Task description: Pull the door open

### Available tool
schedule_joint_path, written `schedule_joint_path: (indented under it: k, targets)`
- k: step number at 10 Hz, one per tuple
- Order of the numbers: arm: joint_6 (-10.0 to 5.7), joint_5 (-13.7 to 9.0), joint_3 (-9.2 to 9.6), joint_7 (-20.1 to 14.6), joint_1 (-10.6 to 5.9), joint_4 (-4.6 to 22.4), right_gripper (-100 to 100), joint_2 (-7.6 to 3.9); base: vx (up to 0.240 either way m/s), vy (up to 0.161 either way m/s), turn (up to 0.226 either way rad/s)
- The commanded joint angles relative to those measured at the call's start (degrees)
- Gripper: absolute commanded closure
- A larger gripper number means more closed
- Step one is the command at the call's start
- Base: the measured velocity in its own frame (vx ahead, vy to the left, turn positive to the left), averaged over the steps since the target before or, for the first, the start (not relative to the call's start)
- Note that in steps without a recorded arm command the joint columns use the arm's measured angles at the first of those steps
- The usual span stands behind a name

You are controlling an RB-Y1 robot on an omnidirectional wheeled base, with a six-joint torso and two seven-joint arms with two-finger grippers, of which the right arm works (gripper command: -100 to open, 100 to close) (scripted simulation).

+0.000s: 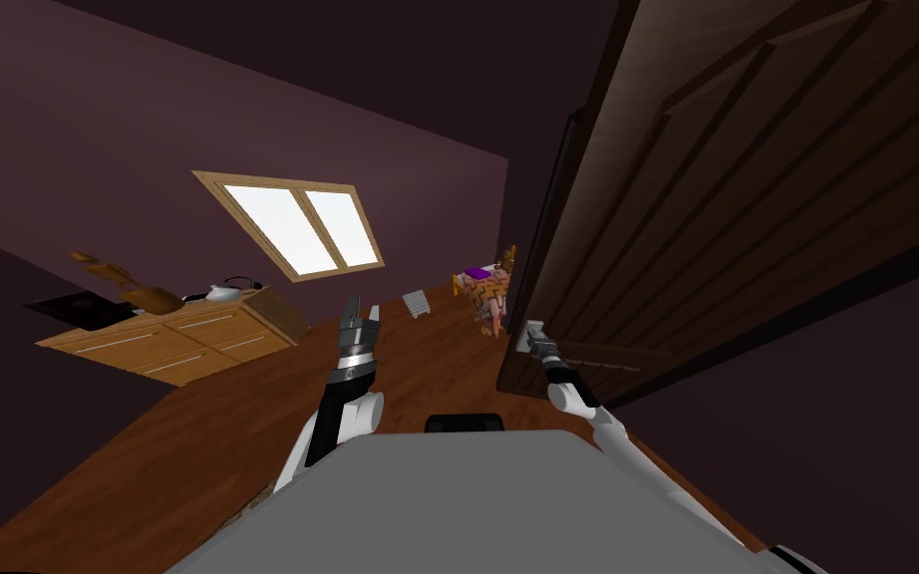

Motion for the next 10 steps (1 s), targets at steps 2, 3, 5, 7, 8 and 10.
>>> schedule_joint_path:
  k: [2, 3, 5, 7, 8, 10]
  targets:
    - [-0.92, 0.3, 1.55, -1.5, 0.6, -0.7, 100, -1.41, -0.199, -0.061, 0.111]
    - [-1.16, 0.3, 1.98, -1.9, 0.82, -1.0, 100, -1.88, -0.178, -0.047, 0.102]
    - [-1.55, 0.4, 2.69, -2.6, 1.16, -1.3, 100, -2.63, -0.175, -0.046, 0.077]
    - [-1.92, 0.5, 3.38, -3.3, 1.53, -1.3, 100, -3.34, -0.113, -0.031, 0.076]
    - [-2.08, 0.6, 3.59, -3.5, 1.63, -1.4, 100, -3.58, -0.203, -0.074, 0.118]
    - [-3.08, 0.8, 4.84, -4.8, 2.22, -2.0, 100, -5.05, -0.233, -0.072, 0.139]
